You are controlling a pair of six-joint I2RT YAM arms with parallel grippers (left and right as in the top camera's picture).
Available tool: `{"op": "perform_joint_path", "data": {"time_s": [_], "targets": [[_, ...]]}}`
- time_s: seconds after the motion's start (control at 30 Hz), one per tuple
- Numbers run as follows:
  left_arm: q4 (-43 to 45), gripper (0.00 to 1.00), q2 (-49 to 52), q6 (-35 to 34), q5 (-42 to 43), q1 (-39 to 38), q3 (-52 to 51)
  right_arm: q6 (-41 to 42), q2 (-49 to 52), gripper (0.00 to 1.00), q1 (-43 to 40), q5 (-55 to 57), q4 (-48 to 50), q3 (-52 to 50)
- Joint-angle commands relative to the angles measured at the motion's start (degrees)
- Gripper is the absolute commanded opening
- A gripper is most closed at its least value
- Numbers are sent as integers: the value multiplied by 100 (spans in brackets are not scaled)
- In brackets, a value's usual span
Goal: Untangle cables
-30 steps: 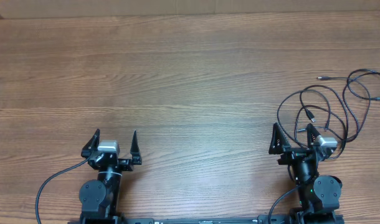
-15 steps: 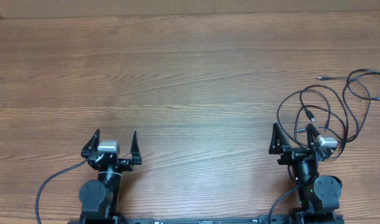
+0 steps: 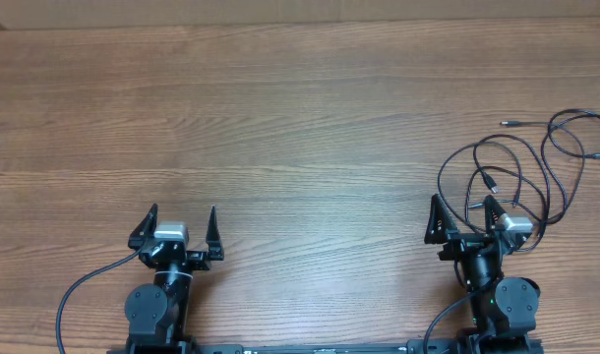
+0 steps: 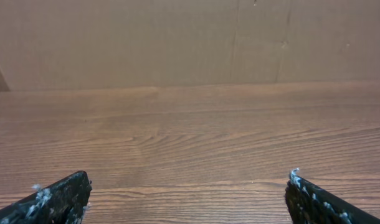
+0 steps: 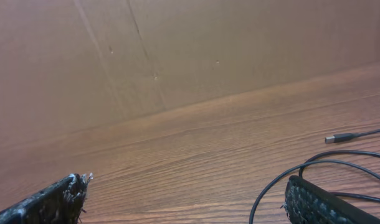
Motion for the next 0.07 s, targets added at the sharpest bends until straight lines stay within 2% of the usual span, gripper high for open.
{"op": "perform_joint_path", "data": {"time_s": [0.0,0.03], "targets": [[0,100,-52,107,81,61,-24,-2,-52,100,9,-9,35,-59],[0,100,-52,107,83,61,-24,0,-52,100,9,-9,35,-59]]}}
